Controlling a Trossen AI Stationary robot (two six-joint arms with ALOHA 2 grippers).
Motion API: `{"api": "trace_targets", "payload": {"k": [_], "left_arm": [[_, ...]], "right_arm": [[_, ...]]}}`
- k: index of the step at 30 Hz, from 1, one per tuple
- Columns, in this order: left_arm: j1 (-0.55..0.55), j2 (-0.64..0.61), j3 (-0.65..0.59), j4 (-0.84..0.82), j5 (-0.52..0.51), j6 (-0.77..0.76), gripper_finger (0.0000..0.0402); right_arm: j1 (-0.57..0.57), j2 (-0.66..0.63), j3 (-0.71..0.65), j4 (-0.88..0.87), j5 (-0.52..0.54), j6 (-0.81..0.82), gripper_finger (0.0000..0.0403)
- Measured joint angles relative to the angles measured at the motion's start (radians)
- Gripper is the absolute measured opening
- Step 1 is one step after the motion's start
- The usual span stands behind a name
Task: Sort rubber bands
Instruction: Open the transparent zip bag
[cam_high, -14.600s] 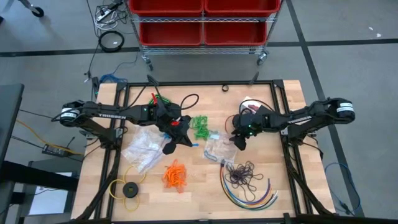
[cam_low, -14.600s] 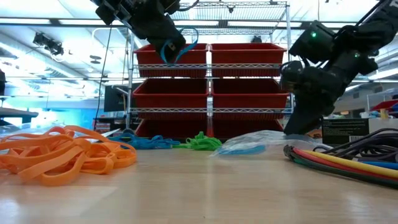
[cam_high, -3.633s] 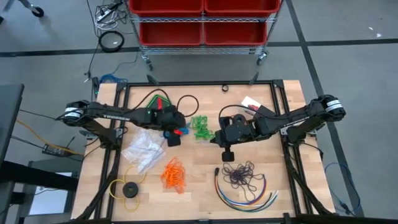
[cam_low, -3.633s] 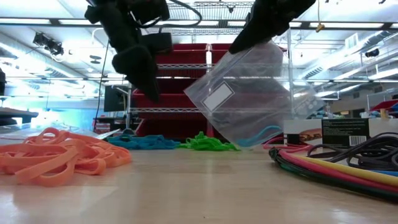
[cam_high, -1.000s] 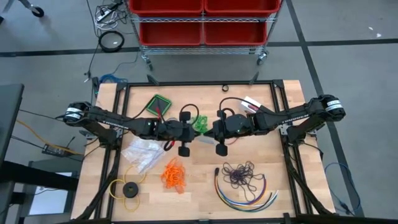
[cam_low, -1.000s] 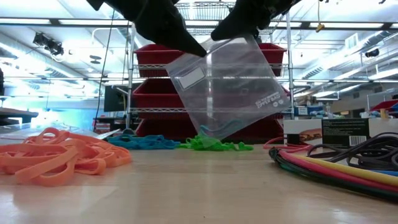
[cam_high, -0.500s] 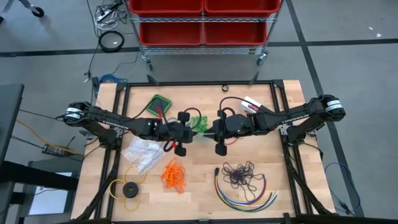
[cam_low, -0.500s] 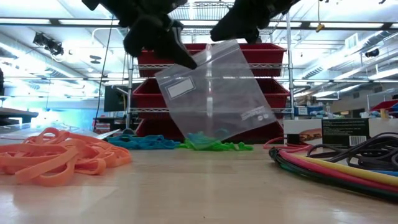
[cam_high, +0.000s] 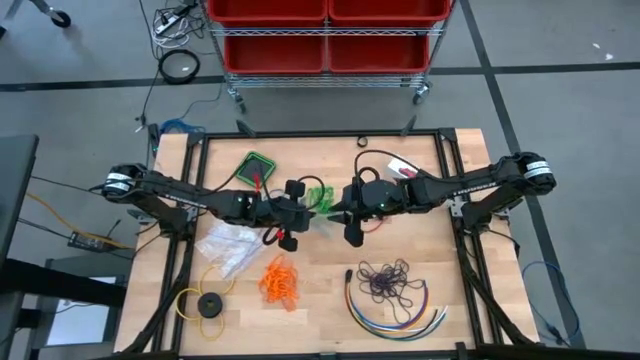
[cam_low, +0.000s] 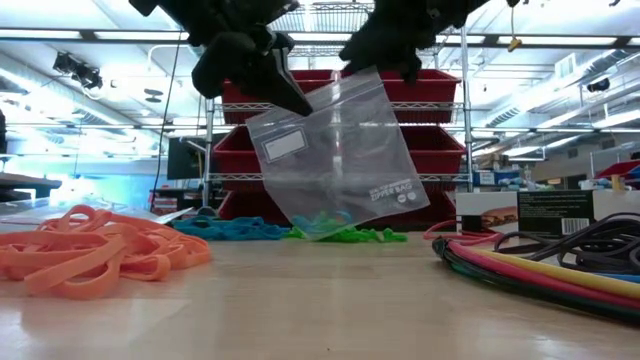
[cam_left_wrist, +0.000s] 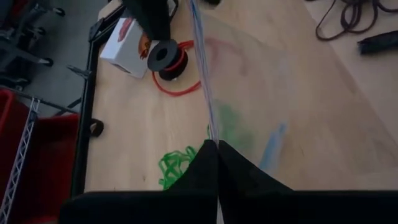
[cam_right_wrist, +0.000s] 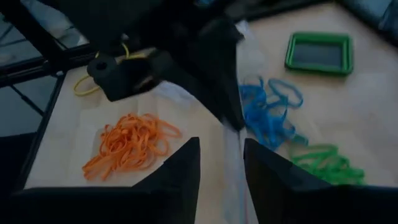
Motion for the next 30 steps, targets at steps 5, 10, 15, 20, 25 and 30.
{"api": "trace_targets", "payload": {"k": [5, 10, 15, 20, 25, 30], "left_arm": [[-0.014, 0.0, 0.008, -0.003, -0.016, 0.014, 0.0], [-0.016, 0.0, 0.041, -0.013, -0.037, 0.017, 0.0], [-0.016, 0.0, 0.062, -0.031, -0.037, 0.018, 0.0], [-0.016, 0.0, 0.062, -0.044, -0.036, 0.018, 0.0], [-0.016, 0.0, 0.062, -0.052, -0.036, 0.018, 0.0], [-0.016, 0.0, 0.061, -0.09, -0.025, 0.017, 0.0]], "right_arm": [[-0.027, 0.008, 0.0, -0.053, -0.043, 0.025, 0.0109], [-0.034, 0.037, 0.001, -0.08, -0.087, 0.035, 0.0109], [-0.033, 0.077, 0.001, -0.088, -0.105, 0.041, 0.0107], [-0.034, 0.088, 0.0, -0.074, -0.104, 0.041, 0.0106], [-0.037, 0.077, 0.0, -0.037, -0.105, 0.041, 0.01], [-0.046, 0.063, 0.0, 0.009, -0.129, 0.048, 0.0096]]}}
